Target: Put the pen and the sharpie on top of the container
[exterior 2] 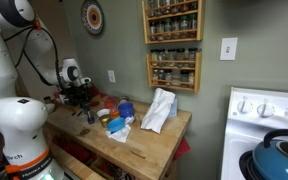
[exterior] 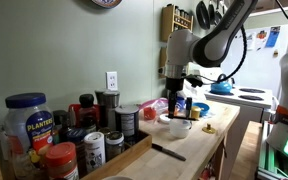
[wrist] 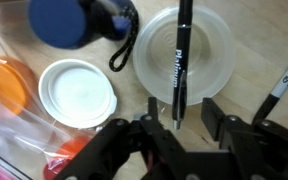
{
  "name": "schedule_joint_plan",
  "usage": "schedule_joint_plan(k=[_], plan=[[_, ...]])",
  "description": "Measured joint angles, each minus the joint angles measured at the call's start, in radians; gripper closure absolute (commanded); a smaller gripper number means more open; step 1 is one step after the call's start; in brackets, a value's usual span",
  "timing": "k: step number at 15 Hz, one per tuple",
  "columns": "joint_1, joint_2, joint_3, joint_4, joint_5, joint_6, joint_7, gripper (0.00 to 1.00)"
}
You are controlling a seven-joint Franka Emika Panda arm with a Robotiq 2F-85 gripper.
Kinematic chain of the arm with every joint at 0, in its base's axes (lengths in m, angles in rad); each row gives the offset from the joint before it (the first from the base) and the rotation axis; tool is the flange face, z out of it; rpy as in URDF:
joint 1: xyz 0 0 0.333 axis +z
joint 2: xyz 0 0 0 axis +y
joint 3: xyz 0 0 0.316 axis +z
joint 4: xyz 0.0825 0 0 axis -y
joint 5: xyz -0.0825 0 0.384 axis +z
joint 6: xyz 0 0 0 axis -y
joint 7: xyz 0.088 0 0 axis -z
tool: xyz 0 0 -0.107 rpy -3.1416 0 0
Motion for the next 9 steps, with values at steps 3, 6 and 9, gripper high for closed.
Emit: schedule_joint_plan(k=[3, 6, 9], plan=[[0.002, -0.026, 0.001, 0.009, -0.021, -0.026, 0.033, 0.0], [0.014, -0.065, 0.011, 0.013, -0.013, -0.036, 0.039, 0.0], [0.05, -0.083, 0.041, 0.031, 0.043, -0.036, 0.014, 0.0]])
